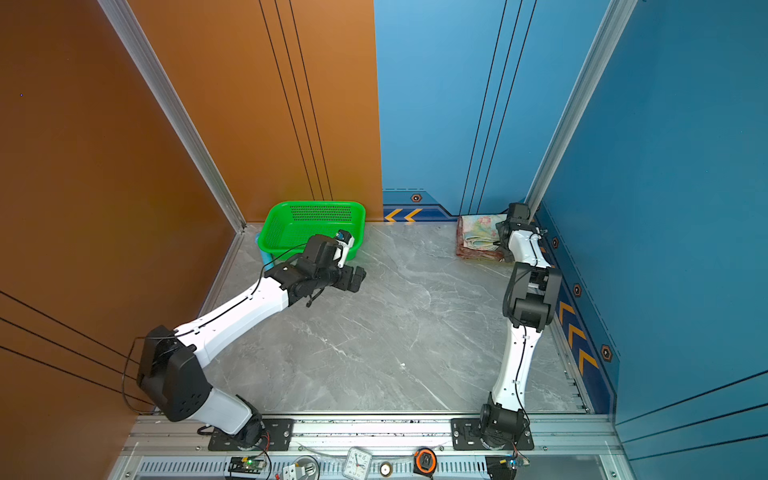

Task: Fold and stack the skirts
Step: 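Lower the skirt onto the stack and open the right gripper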

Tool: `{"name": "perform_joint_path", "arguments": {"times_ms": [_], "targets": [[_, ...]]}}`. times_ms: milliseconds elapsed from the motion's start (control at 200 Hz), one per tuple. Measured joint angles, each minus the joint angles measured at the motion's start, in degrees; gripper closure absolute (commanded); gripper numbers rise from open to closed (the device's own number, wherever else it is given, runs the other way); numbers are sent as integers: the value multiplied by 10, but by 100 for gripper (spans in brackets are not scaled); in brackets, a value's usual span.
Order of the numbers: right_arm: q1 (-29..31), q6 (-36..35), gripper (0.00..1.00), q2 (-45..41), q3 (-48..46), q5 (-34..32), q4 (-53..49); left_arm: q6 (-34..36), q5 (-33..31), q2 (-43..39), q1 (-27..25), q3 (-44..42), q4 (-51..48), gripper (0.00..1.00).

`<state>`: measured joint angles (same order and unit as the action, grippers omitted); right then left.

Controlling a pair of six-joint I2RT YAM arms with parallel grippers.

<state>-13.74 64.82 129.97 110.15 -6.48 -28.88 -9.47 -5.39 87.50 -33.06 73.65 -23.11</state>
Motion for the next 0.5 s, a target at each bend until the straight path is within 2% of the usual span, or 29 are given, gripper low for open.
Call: {"name": "perform_joint_path", "arguments": {"times_ms": [185,330,501], "targets": [[-2,-55,0,-114,-129,-30,-27,-21,-42,-37,19,-4,-38,2],[3,-111,0,-226,-224,-53,-14,-50,-65,-93,83,-41,-47,2],[47,-206,0,-412,-399,-85,48,-75,-113,-154,162,-110,-40,2]]}}
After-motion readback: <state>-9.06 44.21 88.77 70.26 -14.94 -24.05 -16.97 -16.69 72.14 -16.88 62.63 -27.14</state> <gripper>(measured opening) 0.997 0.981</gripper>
